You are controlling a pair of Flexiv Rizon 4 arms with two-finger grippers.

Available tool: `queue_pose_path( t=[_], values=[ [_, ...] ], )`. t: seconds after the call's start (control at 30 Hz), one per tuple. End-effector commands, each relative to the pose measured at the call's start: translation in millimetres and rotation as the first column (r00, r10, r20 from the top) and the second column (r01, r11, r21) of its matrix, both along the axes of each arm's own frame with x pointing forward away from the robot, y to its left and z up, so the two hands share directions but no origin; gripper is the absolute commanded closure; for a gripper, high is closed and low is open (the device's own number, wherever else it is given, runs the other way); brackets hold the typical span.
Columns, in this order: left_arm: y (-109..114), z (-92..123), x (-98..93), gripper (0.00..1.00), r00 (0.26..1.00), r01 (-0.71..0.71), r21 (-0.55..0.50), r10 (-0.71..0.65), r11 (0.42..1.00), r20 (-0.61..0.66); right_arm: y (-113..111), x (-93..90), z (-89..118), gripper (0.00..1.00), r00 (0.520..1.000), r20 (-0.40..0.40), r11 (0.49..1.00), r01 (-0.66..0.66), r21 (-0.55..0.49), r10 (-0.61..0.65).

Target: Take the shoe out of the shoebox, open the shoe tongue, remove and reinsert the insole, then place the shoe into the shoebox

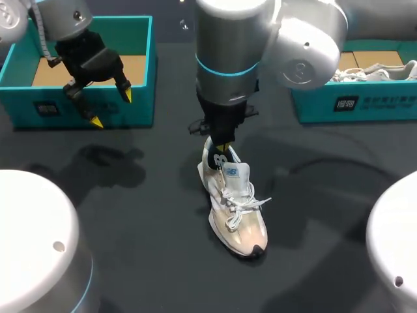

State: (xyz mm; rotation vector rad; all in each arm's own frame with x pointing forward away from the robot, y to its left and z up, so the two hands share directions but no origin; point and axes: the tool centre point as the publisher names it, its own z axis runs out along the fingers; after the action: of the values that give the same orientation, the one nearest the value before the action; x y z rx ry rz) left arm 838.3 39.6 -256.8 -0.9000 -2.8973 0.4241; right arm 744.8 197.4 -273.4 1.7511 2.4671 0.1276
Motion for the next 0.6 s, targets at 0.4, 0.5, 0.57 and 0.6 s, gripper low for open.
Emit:
queue_pose_path(
  t=[0.4,0.5,0.57,0.6],
  values=[
    [1.0,0.4,-1.1,0.0,1.0,0.001,0.0,-0.001,1.0,0.002,6.5,8.0,-45.9,1.0,0.998,0.056,0.998,-0.024,-0.055,0.027],
    [1.2,1.9,-0.9,0.0,1.0,0.015,0.006,-0.016,1.0,0.018,3.6,11.5,-54.9,1.0,0.997,0.065,0.998,-0.024,-0.062,0.028],
    [1.5,2.8,-0.9,0.0,0.999,0.029,0.006,-0.029,1.0,0.018,2.4,13.7,-60.4,1.0,0.997,0.069,0.998,-0.025,-0.065,0.029],
    [2.1,3.2,-1.0,0.0,0.999,0.032,0.007,-0.032,0.999,0.019,1.8,15.1,-63.8,1.0,0.997,0.072,0.997,-0.024,-0.071,0.029]
  ],
)
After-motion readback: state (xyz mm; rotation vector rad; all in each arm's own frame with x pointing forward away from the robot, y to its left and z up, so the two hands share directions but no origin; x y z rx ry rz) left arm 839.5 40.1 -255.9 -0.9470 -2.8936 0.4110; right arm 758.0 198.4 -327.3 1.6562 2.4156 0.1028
